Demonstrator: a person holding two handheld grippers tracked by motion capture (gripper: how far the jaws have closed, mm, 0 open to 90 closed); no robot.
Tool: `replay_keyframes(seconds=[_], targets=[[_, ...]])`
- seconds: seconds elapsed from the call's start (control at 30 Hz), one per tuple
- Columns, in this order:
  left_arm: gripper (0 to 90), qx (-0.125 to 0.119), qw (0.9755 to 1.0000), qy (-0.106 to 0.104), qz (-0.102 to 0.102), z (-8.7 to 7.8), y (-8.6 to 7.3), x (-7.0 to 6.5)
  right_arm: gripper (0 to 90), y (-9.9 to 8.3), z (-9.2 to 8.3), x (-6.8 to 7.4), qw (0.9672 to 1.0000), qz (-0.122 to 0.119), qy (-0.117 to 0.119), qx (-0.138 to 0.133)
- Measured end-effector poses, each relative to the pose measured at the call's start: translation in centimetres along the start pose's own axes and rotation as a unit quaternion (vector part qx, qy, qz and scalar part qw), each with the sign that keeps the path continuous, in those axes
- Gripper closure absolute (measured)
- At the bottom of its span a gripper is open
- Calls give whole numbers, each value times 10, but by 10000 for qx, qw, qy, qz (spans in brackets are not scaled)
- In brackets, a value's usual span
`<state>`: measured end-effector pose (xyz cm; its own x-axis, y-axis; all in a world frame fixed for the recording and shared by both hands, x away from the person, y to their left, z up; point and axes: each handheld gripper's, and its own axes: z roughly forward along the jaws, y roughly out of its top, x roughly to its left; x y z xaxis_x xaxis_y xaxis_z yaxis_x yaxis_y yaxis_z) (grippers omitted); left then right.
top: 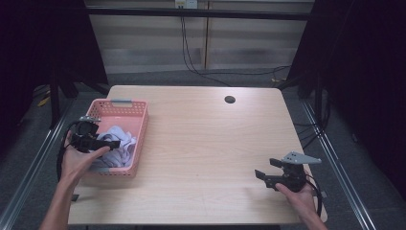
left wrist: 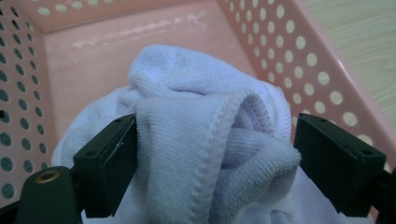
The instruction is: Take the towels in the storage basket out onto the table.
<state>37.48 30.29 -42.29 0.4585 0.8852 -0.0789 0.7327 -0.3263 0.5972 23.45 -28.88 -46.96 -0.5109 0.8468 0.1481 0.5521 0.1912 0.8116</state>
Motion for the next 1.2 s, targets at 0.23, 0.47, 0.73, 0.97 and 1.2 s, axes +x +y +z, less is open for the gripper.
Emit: replay_keyframes(seconds=[0.23, 0.47, 0.73, 0.97, 1.2], targets=[[125, 616, 9979, 24, 219, 24, 12, -4, 210, 0, 2, 0, 9999, -18, 85, 80], [57, 1071, 9934, 105, 389, 39, 12, -2, 235, 0, 4, 0, 9998, -48, 131, 114], [19, 1497, 9874, 256, 443, 56, 21, -4, 227, 0, 4, 0, 9997, -30, 198, 129], [93, 1520, 9810, 977, 700, 72, 20, -11, 224, 0, 4, 0, 9997, -40, 205, 149], [373, 1380, 9835, 1011, 582, 62, 21, -3, 225, 0, 4, 1, 9996, -42, 214, 184]])
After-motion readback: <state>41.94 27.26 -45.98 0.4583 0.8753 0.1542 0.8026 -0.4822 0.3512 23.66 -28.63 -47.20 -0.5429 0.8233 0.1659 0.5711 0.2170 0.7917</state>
